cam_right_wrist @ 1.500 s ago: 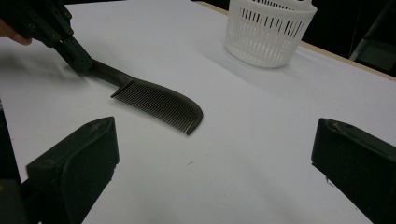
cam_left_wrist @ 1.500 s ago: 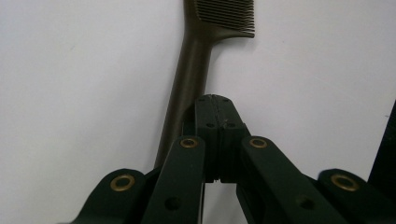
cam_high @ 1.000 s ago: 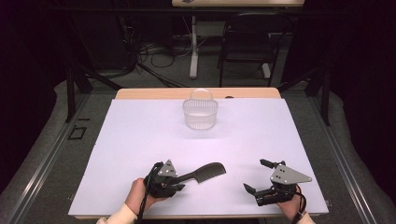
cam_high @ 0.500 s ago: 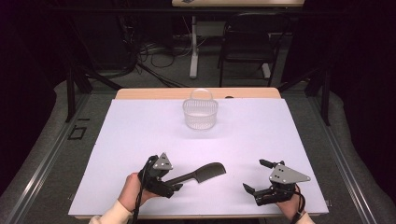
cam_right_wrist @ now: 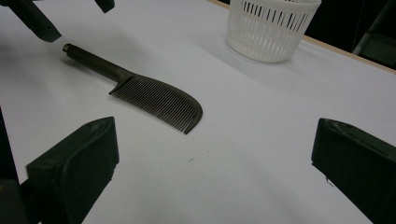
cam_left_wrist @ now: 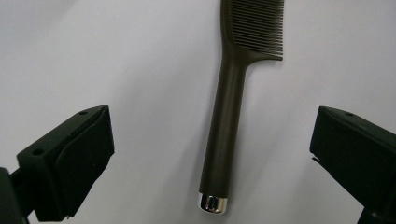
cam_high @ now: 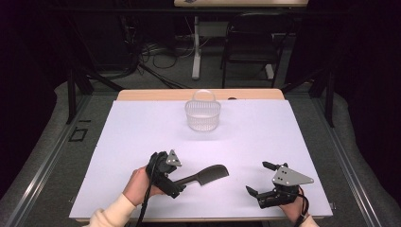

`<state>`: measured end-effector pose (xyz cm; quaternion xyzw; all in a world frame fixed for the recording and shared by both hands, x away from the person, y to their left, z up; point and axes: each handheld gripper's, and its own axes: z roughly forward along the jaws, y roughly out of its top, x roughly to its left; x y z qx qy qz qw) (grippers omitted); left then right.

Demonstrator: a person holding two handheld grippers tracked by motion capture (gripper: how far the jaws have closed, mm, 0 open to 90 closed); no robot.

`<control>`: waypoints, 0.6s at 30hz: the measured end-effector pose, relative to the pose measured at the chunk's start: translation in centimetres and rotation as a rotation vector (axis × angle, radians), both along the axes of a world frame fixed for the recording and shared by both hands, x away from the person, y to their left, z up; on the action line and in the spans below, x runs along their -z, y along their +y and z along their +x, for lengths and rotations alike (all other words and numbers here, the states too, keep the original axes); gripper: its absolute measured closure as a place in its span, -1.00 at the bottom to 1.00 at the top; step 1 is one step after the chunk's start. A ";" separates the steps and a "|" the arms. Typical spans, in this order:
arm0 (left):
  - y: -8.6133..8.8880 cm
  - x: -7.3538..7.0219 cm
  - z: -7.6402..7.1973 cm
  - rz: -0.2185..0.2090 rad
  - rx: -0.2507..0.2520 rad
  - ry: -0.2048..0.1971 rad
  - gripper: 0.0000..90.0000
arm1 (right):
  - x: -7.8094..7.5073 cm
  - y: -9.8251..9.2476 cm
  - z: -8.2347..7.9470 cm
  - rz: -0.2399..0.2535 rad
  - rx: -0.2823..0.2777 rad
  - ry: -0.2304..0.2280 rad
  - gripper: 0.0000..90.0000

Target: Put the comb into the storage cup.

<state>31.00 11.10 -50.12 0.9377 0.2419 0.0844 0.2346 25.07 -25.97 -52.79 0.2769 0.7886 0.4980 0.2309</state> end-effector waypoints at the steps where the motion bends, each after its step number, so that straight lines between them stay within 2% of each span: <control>1: -0.2 0.0 0.1 0.010 0.003 0.002 -1.00 | 0.0 0.0 0.0 0.000 0.000 0.000 -0.99; 5: -0.9 0.3 0.8 0.054 0.018 0.021 -1.00 | 0.0 0.0 0.0 0.001 -0.001 0.004 -0.99; 18: -2.8 0.4 1.7 0.131 0.061 0.026 -0.96 | 0.1 0.0 0.0 0.003 -0.005 0.004 -0.99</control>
